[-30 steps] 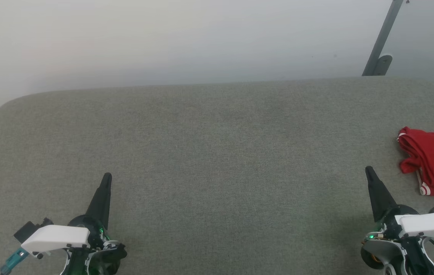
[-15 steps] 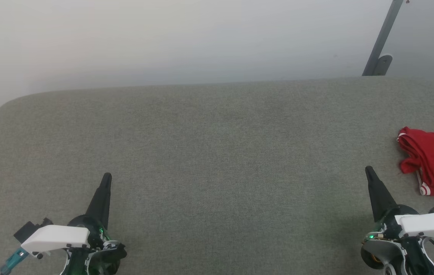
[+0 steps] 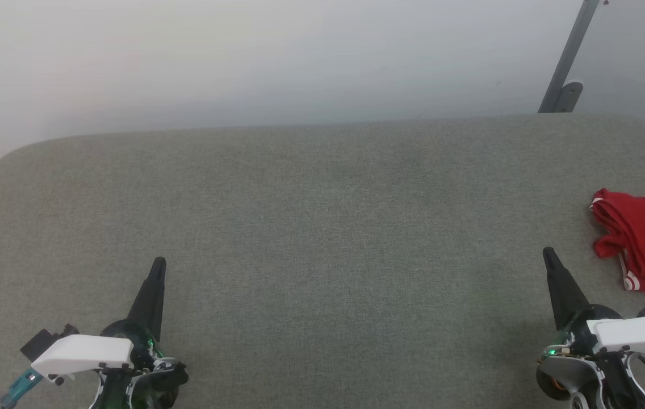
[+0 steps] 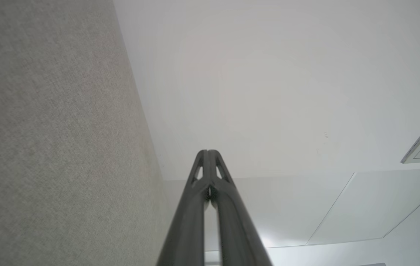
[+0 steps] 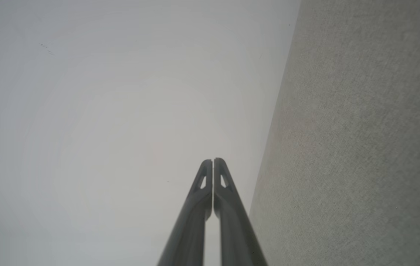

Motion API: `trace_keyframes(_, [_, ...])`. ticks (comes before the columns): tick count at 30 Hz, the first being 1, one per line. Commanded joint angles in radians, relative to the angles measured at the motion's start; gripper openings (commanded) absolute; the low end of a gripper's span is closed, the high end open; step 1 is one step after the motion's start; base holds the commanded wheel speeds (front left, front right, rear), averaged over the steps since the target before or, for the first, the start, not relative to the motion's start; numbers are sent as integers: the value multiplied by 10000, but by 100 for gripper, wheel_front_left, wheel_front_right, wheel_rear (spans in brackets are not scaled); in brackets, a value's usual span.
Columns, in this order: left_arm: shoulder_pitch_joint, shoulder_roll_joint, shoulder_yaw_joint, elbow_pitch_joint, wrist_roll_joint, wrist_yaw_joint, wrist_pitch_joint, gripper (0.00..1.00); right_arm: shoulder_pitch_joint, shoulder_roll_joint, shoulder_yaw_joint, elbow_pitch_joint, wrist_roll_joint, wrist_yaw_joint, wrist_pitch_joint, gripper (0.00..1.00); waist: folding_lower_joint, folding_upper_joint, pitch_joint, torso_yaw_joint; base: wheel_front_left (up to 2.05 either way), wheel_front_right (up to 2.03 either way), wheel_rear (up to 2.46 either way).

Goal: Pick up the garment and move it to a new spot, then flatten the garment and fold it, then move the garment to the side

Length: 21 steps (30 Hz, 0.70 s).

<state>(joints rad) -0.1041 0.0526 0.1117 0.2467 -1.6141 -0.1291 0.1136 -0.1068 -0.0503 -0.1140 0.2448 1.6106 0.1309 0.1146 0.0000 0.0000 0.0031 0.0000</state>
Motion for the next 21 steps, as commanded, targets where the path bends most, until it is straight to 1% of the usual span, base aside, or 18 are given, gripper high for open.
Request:
trace_keyframes(1, [-120, -28, 36, -7, 16, -28, 32, 0, -58, 33, -10, 14, 43, -3, 22, 0, 0, 0, 0, 0, 0, 0, 0])
trace_keyframes(21, [-120, -31, 42, -7, 22, -29, 37, 0, -58, 33, -6, 14, 44, -3, 21, 0, 0, 0, 0, 0, 0, 0, 0])
